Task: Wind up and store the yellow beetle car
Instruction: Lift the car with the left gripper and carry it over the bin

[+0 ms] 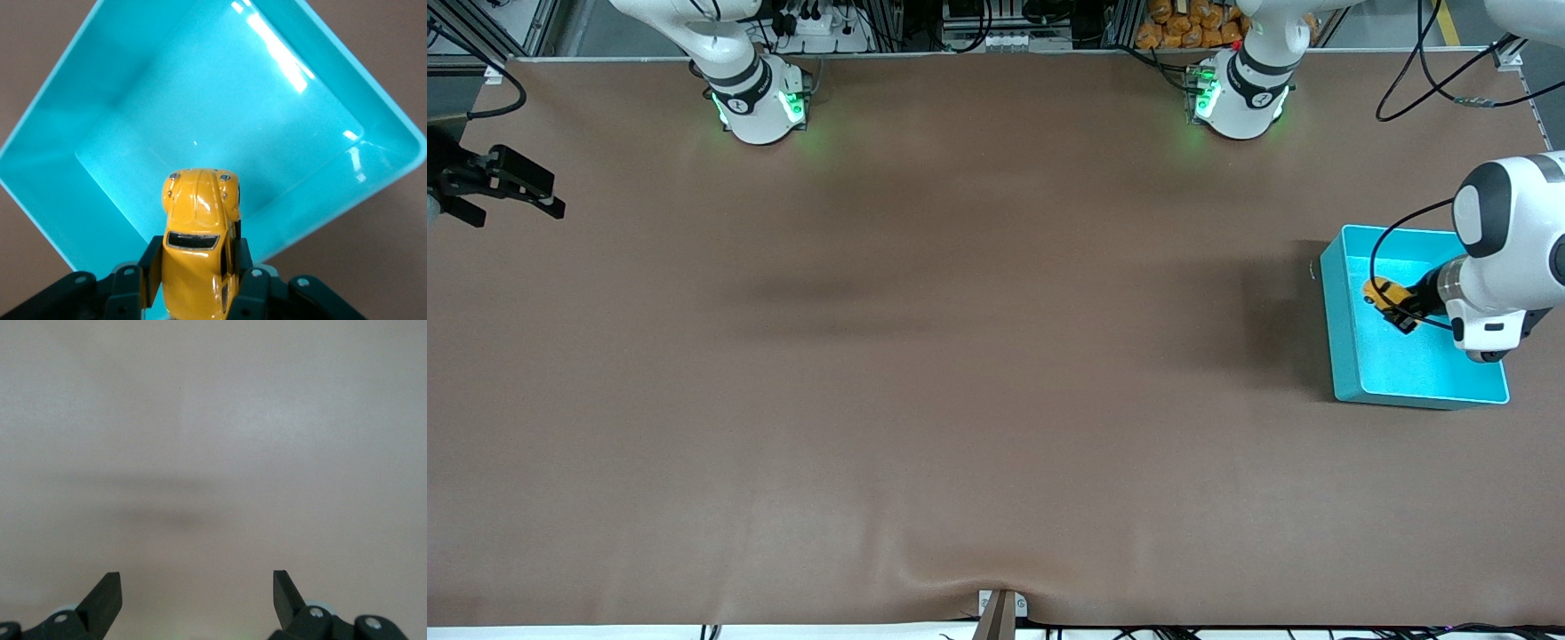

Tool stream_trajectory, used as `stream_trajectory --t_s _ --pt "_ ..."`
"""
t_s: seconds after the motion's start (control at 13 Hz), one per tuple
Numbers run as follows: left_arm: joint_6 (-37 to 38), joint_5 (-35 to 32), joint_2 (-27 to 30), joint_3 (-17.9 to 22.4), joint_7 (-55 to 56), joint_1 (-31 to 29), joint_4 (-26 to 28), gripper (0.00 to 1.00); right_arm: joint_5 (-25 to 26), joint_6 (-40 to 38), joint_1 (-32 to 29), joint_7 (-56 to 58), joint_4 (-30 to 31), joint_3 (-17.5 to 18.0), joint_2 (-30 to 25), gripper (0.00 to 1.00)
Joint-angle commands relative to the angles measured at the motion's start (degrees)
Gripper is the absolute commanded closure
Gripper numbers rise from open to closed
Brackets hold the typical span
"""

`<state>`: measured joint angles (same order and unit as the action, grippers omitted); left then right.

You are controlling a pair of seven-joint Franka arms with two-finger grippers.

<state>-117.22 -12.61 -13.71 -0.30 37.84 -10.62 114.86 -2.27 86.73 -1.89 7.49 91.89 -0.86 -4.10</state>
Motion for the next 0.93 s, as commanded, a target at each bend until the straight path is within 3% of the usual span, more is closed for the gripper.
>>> stream_trajectory --t_s 0.0,0.46,0.85 --pt "-3.4 -4.0 -2.5 -0.4 -5.3 -1.5 -0.4 1.0 0.9 -0.7 0.4 -1.0 -0.2 0.0 -0.6 0.0" --pt "-11.0 -5.5 -6.9 -0.5 -25.8 -5.7 -0.3 1.0 0.9 -1.6 0.4 -0.5 -0.2 -0.1 -0.9 0.0" --pt "-13.3 -9.3 -9.9 -0.5 -29.1 -5.8 0.0 1.0 0.9 -1.7 0.4 -0.7 0.0 -0.2 -1.1 0.0"
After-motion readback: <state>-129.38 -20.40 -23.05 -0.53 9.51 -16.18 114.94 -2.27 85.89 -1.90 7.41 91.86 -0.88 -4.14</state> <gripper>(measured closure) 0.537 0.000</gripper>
